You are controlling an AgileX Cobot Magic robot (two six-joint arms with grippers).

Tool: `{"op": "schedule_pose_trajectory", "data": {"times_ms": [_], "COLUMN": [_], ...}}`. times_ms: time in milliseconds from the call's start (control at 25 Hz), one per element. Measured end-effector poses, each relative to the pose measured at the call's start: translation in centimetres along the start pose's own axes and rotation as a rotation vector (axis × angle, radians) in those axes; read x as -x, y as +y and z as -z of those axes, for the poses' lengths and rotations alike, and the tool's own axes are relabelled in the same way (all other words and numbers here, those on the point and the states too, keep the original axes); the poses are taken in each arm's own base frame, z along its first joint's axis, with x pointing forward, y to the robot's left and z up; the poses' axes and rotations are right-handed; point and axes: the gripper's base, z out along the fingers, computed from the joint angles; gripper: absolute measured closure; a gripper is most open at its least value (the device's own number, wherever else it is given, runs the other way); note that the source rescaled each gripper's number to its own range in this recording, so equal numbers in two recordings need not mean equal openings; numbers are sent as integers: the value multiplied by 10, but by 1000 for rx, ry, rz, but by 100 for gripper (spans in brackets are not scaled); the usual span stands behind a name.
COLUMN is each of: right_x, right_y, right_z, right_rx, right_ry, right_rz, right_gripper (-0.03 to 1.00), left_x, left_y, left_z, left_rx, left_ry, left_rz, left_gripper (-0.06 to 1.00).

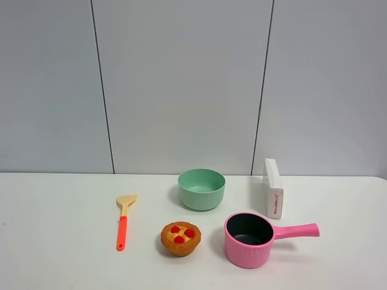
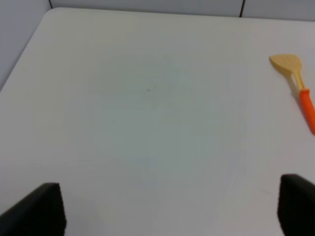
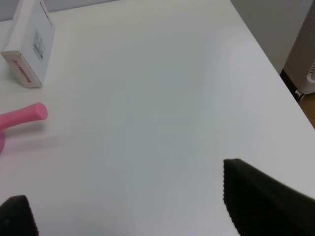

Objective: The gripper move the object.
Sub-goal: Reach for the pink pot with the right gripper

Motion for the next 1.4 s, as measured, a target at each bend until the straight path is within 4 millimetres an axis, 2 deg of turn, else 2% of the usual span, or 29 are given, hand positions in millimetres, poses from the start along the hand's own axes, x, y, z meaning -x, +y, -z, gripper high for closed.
{"op": "schedule_pose_trajectory", "data": {"times_ms": [40, 1400], "right_x": [0, 0], "right_y": [0, 0], "right_z": [0, 0], "right_rx": [0, 0], "right_ry": [0, 0], "right_rz": [0, 0], "right_gripper": [15, 15], "left_x": [0, 0], "left_y": [0, 0], "left_z": [0, 0], "left_rx": [0, 0], "left_ry": [0, 0], "left_rz": [0, 0], "left_gripper": [-6, -6]}}
